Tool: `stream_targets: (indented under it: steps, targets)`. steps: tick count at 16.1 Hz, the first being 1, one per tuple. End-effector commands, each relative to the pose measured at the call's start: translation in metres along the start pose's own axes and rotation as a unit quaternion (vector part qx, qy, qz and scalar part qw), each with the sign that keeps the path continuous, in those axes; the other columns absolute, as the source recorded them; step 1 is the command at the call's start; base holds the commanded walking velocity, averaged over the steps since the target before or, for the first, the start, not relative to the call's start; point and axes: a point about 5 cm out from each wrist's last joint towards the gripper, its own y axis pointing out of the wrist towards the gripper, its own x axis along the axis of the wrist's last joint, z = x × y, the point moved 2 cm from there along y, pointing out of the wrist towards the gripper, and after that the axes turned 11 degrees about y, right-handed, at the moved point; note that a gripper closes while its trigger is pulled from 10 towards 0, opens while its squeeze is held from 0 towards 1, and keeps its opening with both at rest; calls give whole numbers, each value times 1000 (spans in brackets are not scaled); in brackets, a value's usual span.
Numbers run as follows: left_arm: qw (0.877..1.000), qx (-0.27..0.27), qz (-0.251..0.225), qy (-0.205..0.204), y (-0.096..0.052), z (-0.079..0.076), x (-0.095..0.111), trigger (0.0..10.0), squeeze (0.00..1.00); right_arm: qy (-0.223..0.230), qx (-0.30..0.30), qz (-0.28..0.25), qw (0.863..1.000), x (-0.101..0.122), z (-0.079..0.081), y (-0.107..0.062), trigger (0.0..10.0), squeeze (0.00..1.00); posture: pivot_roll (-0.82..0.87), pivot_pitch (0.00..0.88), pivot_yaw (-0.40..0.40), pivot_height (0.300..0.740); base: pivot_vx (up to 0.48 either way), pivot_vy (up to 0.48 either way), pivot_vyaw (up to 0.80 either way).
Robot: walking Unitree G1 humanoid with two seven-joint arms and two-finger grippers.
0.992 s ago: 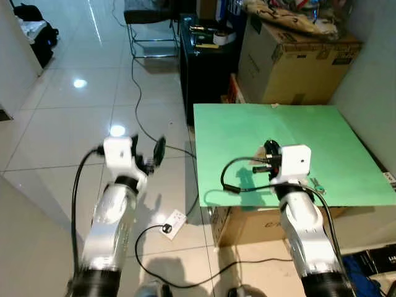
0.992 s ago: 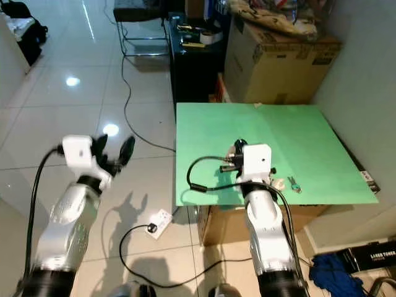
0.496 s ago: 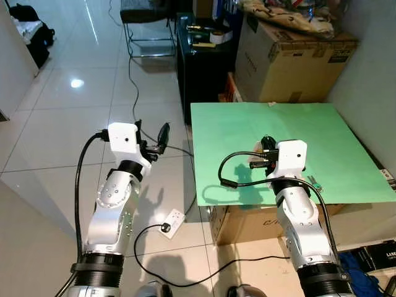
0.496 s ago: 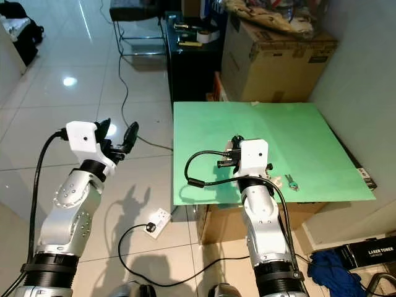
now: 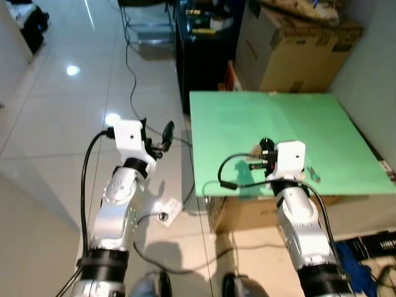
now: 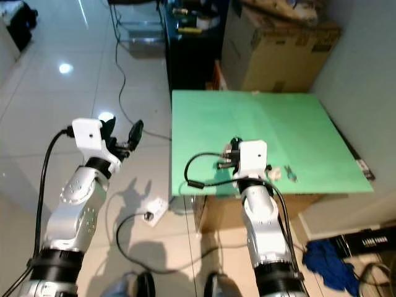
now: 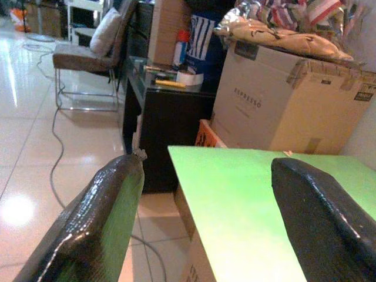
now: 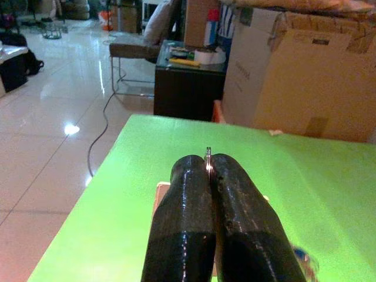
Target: Hang keys on a hook
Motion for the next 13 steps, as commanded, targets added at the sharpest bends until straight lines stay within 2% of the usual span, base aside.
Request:
stream_targets:
  steps: [1, 9, 13]
  targets:
    - [1000, 3, 5, -3, 1, -1, -1, 10000, 0, 4, 1, 11, 1000, -4, -1, 0, 10000, 16, -104, 64, -32, 740, -281, 0, 0]
    - [1000, 0, -4, 4, 6, -3, 1, 10000, 0, 3, 8, 14, 1000, -5, 0, 4, 10000, 16, -105, 43, -33, 740, -313, 0, 0]
    - [1000, 1, -7, 6, 3, -6, 1, 10000, 0, 6, 15, 14, 1000, -5, 3, 8, 10000, 20, -93, 36, -37, 740, -316, 0, 0]
